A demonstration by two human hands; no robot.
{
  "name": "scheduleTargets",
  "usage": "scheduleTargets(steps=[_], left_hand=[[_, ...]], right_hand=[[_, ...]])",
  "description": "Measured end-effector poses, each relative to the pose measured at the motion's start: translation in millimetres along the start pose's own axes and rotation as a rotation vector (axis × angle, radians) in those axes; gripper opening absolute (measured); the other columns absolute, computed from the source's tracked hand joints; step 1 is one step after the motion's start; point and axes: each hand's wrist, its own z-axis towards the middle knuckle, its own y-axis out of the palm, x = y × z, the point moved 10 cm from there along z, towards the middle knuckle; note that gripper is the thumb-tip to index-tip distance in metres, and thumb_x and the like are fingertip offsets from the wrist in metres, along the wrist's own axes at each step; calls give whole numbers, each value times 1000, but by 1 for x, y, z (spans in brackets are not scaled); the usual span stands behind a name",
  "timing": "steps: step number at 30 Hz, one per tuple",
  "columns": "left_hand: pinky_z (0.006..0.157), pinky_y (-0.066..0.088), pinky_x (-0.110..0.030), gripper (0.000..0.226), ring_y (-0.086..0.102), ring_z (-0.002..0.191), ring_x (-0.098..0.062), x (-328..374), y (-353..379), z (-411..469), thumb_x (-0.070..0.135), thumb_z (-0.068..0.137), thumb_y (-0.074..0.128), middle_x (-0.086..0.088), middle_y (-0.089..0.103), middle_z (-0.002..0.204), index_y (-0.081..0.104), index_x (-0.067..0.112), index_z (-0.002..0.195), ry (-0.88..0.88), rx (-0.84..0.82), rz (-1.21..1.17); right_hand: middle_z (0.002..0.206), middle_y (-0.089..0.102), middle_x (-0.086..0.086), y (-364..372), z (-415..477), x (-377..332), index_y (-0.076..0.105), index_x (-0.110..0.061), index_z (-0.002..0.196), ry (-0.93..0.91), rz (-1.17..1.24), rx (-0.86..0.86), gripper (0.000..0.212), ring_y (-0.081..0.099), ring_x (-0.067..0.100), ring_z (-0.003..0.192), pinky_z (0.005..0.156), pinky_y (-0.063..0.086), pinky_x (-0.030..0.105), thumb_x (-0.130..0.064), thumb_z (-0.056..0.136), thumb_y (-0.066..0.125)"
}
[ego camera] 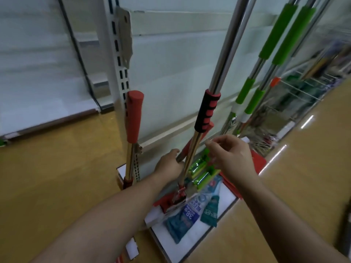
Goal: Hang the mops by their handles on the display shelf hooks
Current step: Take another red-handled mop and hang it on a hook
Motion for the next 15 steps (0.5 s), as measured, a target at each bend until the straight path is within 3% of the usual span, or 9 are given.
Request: scheduleTargets(steps=[4,11,15], left_hand=[[90,57,-44,23,68,99,-30,0,0,4,33,98,55,-7,72,110,63,23,117,27,-19,42],[88,57,-43,23,67,101,-30,-12,-18,-11,32,101,55,-9,72,110,64,21,119,64,33,9],[89,57,-45,23,68,101,-29,-17,-29,-22,33,101,54,-8,72,111,63,24,121,91,47,-1]], right_hand=[[76,74,6,9,-3,7,71,-12,94,42,-27,-12,15,70,9,56,61,59,33,-27,95,72],[77,77,3,37,-3,1,77,-20,93,35,-82,-60,12,74,14,63,66,63,37,-29,96,70],[82,79,-1,52,1,9,78,-19,103,78,-153,-106,17,76,15,69,65,65,36,-32,98,68]])
